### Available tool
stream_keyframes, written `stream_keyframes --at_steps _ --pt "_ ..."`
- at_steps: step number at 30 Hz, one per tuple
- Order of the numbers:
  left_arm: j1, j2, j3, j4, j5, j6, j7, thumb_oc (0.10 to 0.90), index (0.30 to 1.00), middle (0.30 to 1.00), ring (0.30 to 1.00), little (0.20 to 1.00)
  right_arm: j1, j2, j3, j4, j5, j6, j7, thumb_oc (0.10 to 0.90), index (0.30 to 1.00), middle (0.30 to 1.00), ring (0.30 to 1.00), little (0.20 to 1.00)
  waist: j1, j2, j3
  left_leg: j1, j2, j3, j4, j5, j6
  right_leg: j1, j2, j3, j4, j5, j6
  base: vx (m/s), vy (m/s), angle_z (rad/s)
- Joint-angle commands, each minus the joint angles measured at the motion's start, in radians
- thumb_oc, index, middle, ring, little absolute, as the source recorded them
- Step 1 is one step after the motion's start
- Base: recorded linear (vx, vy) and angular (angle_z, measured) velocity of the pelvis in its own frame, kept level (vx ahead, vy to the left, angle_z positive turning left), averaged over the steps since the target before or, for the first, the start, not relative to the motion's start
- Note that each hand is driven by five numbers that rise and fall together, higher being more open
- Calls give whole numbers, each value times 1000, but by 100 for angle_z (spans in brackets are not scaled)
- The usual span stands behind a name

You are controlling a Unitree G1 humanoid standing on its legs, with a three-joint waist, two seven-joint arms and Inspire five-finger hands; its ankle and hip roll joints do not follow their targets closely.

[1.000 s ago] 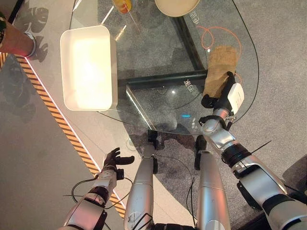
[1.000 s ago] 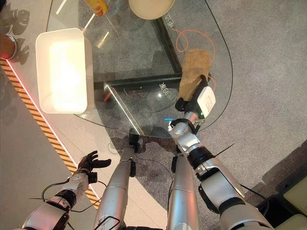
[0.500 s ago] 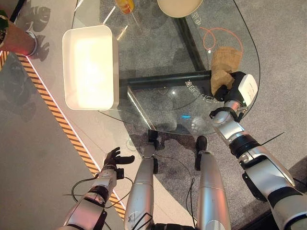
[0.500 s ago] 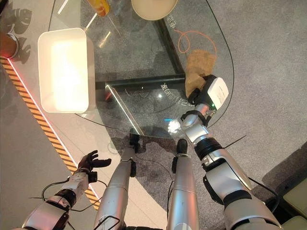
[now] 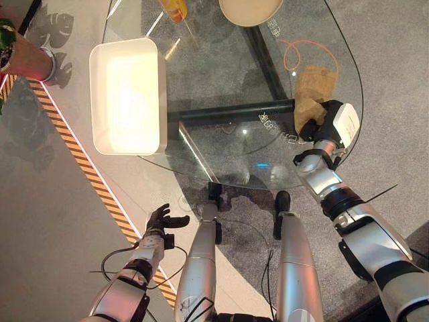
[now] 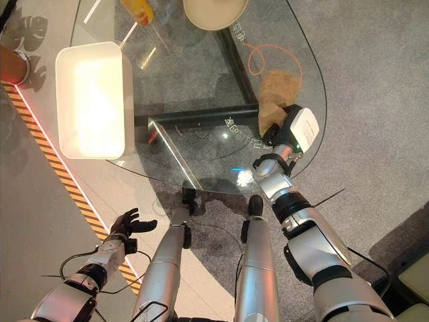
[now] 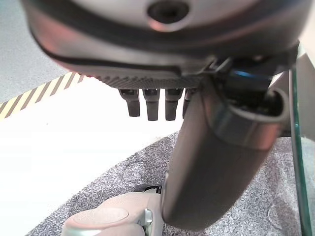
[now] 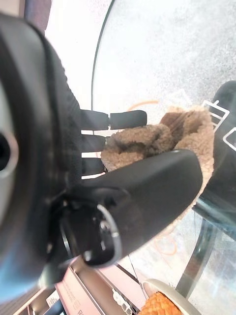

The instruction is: Wipe the table with a cloth and put it in the basket.

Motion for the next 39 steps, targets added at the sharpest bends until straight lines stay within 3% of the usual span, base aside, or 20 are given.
stream_keyframes --at_steps 1,28,39 --pt "-20 17 -27 53 -16 11 31 800 900 900 900 900 -52 40 50 20 -24 -36 70 100 300 300 300 200 27 -8 0 -1 -127 109 110 -102 100 41 23 -72 -256 153 -15 0 0 0" --pt "-22 5 -51 -26 3 25 15 800 900 900 900 900 -174 86 224 -209 -331 -49 325 100 300 300 300 200 68 7 0 -2 -147 86 94 -87 102 40 6 -98 -262 158 -13 1 3 0" --pt "-3 -14 -63 -55 -6 23 14 800 900 900 900 900 -180 119 286 -251 -425 -50 427 100 300 300 300 200 77 39 0 1 -164 79 89 -79 102 30 -7 -93 -259 160 -12 10 41 14"
